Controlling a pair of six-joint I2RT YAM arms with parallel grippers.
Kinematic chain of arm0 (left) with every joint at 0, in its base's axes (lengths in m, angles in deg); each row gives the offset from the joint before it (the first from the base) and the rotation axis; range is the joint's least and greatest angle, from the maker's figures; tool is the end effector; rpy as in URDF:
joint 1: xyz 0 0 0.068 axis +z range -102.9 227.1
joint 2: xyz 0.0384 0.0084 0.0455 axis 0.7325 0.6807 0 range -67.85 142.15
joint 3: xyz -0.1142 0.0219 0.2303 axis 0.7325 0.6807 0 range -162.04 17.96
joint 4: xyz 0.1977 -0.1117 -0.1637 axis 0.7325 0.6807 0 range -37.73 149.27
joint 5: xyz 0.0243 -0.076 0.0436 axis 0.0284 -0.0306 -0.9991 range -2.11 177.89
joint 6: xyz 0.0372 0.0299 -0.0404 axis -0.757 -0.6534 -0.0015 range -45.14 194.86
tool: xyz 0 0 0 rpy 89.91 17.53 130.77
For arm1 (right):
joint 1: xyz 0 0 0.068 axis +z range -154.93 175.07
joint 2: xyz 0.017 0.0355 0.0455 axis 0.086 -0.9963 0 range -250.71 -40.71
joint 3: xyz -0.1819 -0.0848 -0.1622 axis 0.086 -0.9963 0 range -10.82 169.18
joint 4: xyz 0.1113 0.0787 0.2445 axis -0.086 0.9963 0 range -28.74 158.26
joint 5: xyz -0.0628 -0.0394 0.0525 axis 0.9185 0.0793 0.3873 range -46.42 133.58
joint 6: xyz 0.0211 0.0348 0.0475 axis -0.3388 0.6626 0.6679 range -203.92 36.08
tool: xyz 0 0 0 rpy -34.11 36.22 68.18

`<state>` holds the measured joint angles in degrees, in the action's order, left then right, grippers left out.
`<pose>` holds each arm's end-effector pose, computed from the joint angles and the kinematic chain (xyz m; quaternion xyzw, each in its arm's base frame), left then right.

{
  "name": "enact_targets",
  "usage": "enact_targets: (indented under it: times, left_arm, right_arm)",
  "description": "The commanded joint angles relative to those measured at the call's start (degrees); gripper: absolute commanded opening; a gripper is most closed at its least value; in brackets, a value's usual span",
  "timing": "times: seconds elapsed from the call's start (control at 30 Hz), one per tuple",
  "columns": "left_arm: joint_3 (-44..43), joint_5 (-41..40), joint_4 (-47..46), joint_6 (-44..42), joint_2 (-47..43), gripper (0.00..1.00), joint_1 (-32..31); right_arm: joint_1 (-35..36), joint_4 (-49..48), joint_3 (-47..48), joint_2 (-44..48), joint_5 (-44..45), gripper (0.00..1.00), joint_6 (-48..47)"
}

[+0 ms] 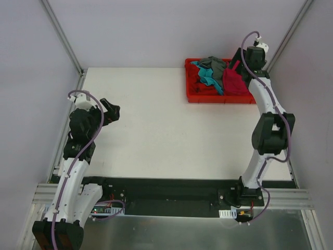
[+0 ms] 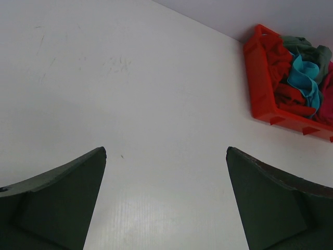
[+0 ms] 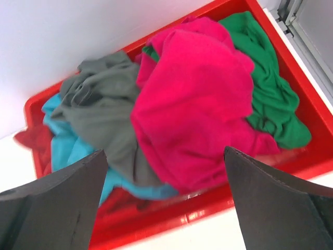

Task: Fold and stack the t-shirts
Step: Grab crumpled tshirt from bin with the right arm

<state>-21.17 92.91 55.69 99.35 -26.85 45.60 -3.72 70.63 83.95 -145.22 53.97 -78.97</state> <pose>0.2195 -0.0099 0.3169 -0.1182 0.7293 -0.1829 0.6487 0.4675 0.0014 0.3290 0.0790 0.8092 -0.0427 0.5806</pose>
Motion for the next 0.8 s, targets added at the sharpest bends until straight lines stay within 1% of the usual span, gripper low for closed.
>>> enact_targets:
  times: [0.0,0.1,0.17,0.3,0.37,0.43,0.5,0.53,0.57,0.6,0.67,0.7,0.73,0.77]
  left_arm:
    - [0.3,-2.1,-3.2,0.4,1.9,0.99,0.0]
    - [0.0,-2.2,-3.2,0.5,3.0,0.99,0.0]
    - [-0.2,-2.0,-3.2,0.6,3.8,0.99,0.0]
    - [-0.5,-1.7,-3.2,0.2,5.1,0.99,0.0]
    - [-0.8,-1.2,-3.2,0.0,5.6,0.99,0.0]
    - [-0.9,-1.2,-3.2,-0.3,5.7,0.99,0.0]
    - [-0.8,-1.6,-3.2,-0.5,5.6,0.99,0.0]
    - [-0.9,-1.7,-3.2,-0.9,5.4,0.99,0.0]
    - [-0.8,-1.8,-3.2,-1.4,4.9,0.99,0.0]
    - [-0.6,-1.9,-3.2,-1.6,4.3,0.99,0.0]
    - [-0.1,-2.4,-3.2,-1.8,2.7,0.99,0.1]
    - [0.1,-2.6,-3.2,-2.0,1.9,0.99,0.0]
    - [0.3,-3.0,-3.2,-2.1,1.4,0.99,0.0]
    - [0.4,-3.2,-3.1,-2.1,0.8,0.99,0.0]
  right_arm:
    - [-0.2,8.6,14.3,-11.4,9.4,0.96,3.1]
    - [-0.2,10.7,21.8,-18.1,14.6,0.96,3.5]
    - [-0.3,10.0,24.8,-21.6,17.0,0.96,3.4]
    - [-0.8,6.4,28.5,-28.2,15.0,0.96,2.2]
    - [-1.0,4.4,30.6,-30.8,13.8,0.99,1.6]
    - [-1.0,3.5,32.8,-33.0,11.2,0.93,1.9]
    - [-2.4,2.8,35.0,-35.0,8.4,0.75,1.8]
    - [-2.8,2.8,35.5,-34.9,7.5,0.63,2.5]
    - [-3.3,2.5,35.6,-34.5,5.9,0.50,3.0]
    - [-3.6,2.4,35.2,-33.8,4.8,0.42,3.4]
    - [-3.6,1.5,33.3,-30.4,5.0,0.22,2.9]
    - [-3.6,0.9,31.1,-28.7,5.2,0.15,2.2]
    - [-3.6,0.1,29.9,-26.5,5.4,0.12,1.5]
    - [-3.6,-0.1,28.8,-24.5,5.9,0.12,0.5]
